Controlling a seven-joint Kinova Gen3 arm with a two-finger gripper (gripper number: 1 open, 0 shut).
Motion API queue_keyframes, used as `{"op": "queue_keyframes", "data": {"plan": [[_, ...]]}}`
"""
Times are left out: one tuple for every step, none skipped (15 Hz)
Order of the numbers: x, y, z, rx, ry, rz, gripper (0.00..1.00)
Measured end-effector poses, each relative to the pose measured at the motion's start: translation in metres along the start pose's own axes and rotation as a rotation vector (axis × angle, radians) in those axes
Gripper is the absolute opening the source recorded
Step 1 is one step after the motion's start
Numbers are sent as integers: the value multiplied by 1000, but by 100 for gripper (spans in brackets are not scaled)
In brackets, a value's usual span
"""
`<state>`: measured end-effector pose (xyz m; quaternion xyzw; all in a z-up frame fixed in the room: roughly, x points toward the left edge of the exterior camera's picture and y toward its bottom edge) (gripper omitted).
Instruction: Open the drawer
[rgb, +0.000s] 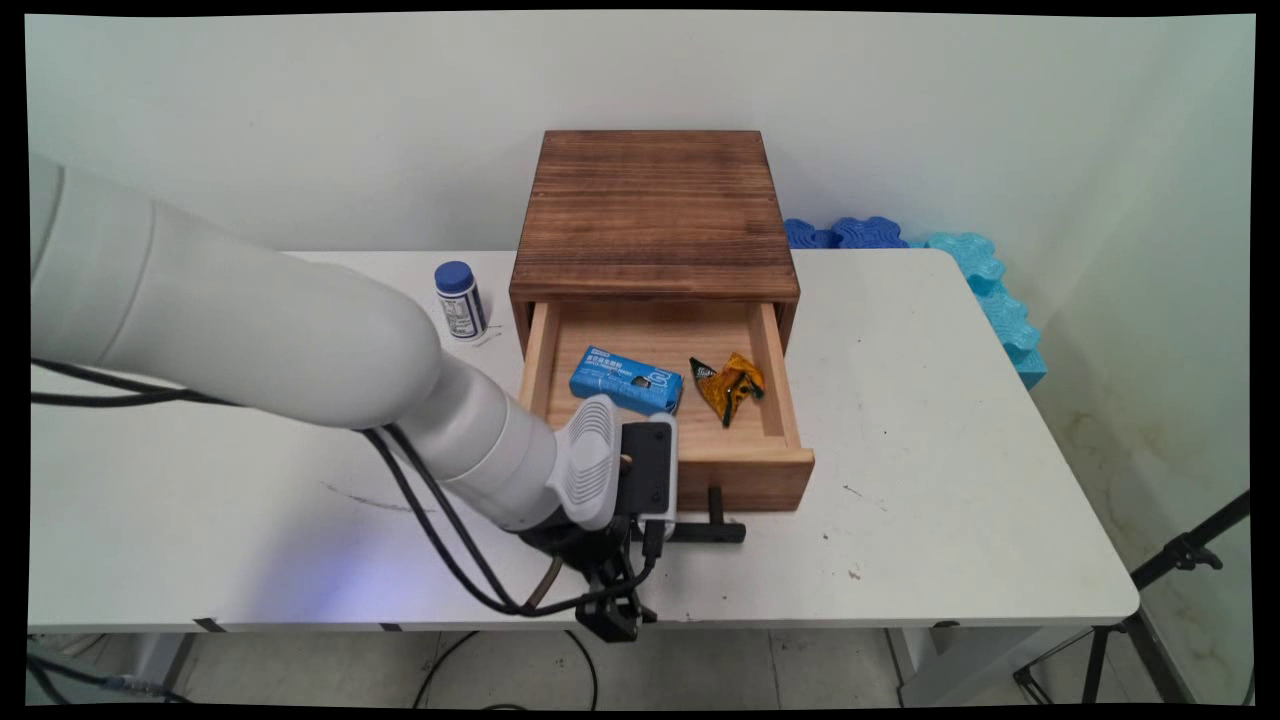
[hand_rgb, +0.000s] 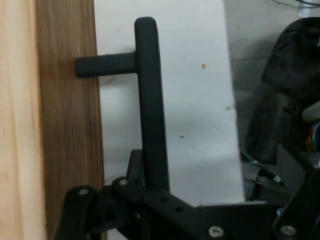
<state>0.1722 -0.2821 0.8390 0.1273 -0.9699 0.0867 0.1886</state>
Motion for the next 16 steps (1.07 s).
{"op": "queue_keyframes", "data": {"plan": [[0,2,-1,-3,1,1,100],[0,5,-3,-7,2,3,100],[0,10,-6,-12,4,6,100],[-1,13,-7,-15,4,8,100],[-1,15,-9,-19,5,10,100],[-2,18,-11,-22,6,12,100],[-2,21,-12,-26,6,15,100],[-3,23,-14,-29,6,17,100],[-4,26,-15,-33,7,19,100],[-5,29,-17,-36,7,21,100],[-5,30,-18,-39,7,22,100],[-6,32,-19,-41,7,24,100],[-7,34,-20,-44,7,25,100],[-7,36,-21,-46,7,26,100],[-8,37,-22,-49,7,27,100],[-8,39,-23,-51,7,28,100]]}}
